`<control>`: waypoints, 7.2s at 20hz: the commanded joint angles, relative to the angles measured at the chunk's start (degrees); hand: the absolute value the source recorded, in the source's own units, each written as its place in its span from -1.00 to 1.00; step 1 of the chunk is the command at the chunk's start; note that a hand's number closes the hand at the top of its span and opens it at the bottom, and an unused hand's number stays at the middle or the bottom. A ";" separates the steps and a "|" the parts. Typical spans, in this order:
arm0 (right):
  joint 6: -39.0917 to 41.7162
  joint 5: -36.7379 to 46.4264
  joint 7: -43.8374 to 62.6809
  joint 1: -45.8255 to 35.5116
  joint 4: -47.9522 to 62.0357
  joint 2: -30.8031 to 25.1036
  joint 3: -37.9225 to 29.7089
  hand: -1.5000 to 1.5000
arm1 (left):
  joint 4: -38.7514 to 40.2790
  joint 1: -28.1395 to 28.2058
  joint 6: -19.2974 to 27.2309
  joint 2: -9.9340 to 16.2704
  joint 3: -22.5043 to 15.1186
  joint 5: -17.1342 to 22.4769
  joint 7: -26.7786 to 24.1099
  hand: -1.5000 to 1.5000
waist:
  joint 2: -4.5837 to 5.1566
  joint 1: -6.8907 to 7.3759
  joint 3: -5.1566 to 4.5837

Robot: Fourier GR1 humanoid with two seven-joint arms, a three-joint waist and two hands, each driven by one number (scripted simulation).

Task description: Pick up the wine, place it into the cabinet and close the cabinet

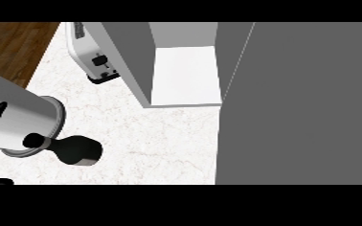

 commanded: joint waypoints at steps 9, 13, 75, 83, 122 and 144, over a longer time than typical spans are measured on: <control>1.61 -5.55 1.51 6.15 -8.58 -0.50 -0.46 -1.00 | 23.40 -1.75 -6.56 -0.90 -2.25 -6.01 -8.57 -1.00 | 0.75 -0.31 -1.36; 1.70 -7.84 2.42 3.91 -8.19 -0.89 -3.27 -1.00 | 34.89 -5.95 -10.43 -0.23 -3.38 -8.94 -15.17 -1.00 | 0.91 -0.11 -1.40; 3.25 -5.65 2.55 4.97 -6.17 -0.40 -3.10 -1.00 | 29.89 -14.34 31.34 -12.84 -28.76 -32.03 -27.18 1.00 | 0.57 1.24 -1.24; 5.01 -8.95 0.14 4.24 -4.12 -0.74 -8.69 -1.00 | 31.41 -22.63 40.49 -12.89 -35.67 -30.96 -17.35 1.00 | 0.67 0.68 -1.23; 9.15 -6.19 -3.89 5.70 -0.96 1.22 -2.78 -1.00 | 42.95 -33.02 67.53 -11.50 -50.41 -37.52 1.95 1.00 | 1.99 -4.73 -1.39; 10.94 -7.44 -4.31 5.88 -0.40 0.35 -3.28 -1.00 | 43.75 -37.11 76.11 -7.97 -52.00 -42.28 0.90 1.00 | 2.07 -6.51 -1.24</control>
